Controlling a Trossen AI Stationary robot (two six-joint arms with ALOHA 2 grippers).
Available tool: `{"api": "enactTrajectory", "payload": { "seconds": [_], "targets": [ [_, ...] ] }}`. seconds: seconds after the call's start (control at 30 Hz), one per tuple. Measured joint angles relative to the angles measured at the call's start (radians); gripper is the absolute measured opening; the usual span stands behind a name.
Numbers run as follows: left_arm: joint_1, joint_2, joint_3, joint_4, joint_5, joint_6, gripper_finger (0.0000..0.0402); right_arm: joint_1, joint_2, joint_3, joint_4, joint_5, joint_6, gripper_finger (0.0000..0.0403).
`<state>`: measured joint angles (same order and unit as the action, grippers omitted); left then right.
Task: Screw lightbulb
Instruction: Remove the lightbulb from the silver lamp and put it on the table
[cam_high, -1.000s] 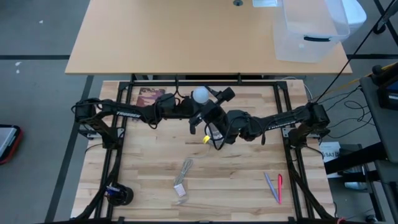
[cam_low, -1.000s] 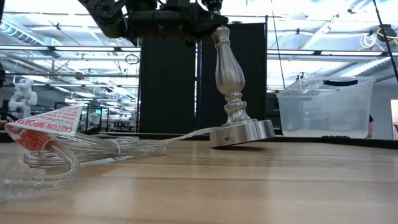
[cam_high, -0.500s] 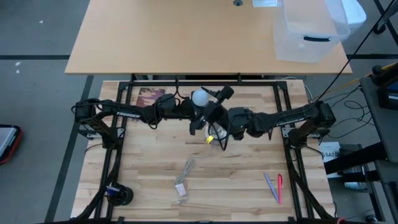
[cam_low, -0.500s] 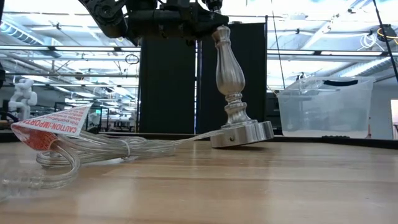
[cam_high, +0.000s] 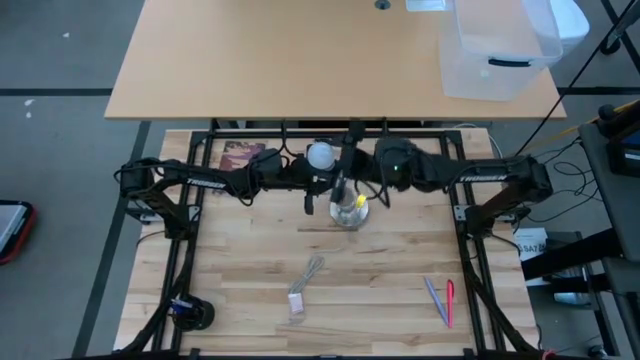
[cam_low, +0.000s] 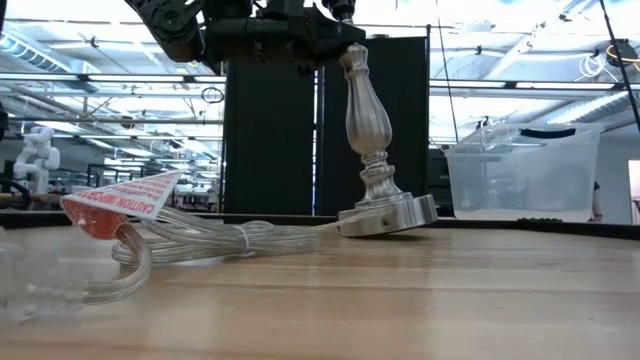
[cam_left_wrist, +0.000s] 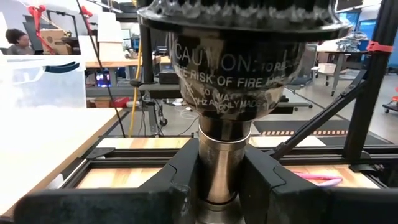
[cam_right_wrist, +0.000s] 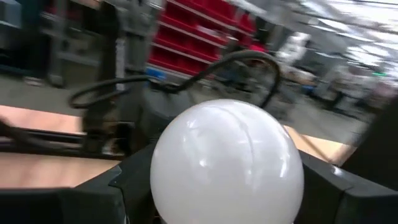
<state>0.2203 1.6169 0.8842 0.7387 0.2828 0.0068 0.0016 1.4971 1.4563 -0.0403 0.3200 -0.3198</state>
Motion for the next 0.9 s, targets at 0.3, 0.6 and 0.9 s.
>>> {"api": "enactTrajectory", "payload": {
  "seconds": [0.3,0.6,0.9],
  "targets": [
    [0.000,0.000,-0.001,-0.006,0.034,0.011,0.0075,-0.154,-0.003,0.000,-0.005,-0.533,0.070,0.0273],
    [-0.002,0.000,0.003,0.008,0.079,0.025,0.0075,-0.313,0.004,-0.001,0.039,-1.072,0.134,0.0273],
    [0.000,0.000,0.003,0.004,0.079,0.025,0.0075,-0.363,0.026,-0.004,0.130,-1.196,0.189,0.0274]
  ]
}}
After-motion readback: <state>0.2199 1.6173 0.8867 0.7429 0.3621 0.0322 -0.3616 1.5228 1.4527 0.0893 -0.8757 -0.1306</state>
